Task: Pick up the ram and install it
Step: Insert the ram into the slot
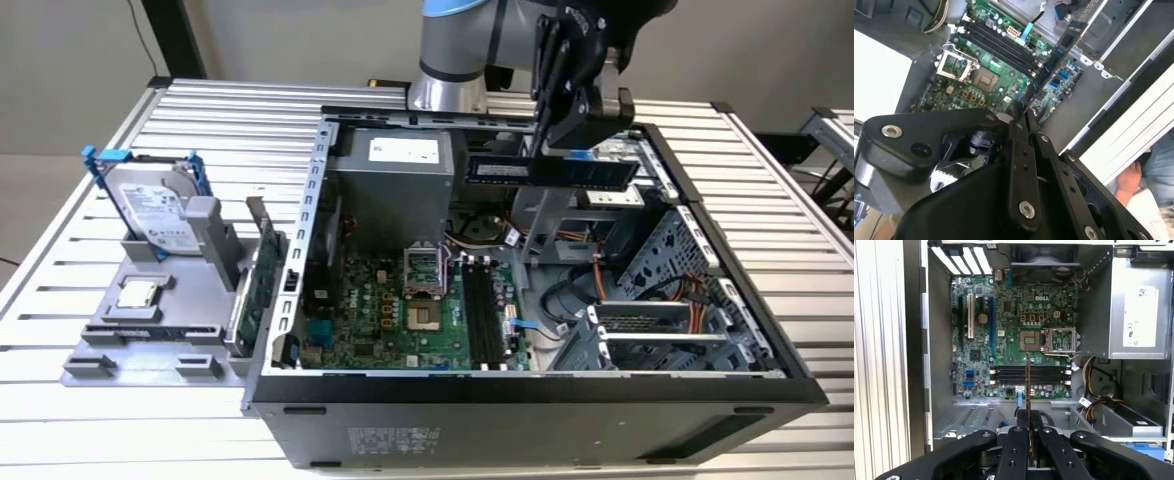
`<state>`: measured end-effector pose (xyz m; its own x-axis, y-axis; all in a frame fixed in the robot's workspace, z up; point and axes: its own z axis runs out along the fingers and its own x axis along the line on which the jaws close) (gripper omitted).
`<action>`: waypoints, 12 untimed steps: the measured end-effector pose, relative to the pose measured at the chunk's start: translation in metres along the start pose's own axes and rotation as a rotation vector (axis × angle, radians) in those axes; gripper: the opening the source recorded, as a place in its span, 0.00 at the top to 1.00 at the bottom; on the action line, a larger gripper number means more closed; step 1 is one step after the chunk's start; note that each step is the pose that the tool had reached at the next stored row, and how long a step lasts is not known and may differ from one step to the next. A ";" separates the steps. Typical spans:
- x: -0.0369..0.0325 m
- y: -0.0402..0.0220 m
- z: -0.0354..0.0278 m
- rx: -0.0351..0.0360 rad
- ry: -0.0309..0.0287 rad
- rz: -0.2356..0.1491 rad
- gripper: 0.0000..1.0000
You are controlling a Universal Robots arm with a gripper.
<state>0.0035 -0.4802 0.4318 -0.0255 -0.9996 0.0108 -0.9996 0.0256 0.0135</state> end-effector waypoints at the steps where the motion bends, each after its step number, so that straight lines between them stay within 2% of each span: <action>1: -0.0015 0.0000 0.0004 -0.0001 0.0001 0.002 1.00; 12: -0.0252 0.0005 0.0046 -0.0003 -0.0001 0.018 1.00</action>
<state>0.0036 -0.4551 0.4269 -0.0432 -0.9990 0.0109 -0.9990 0.0433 0.0136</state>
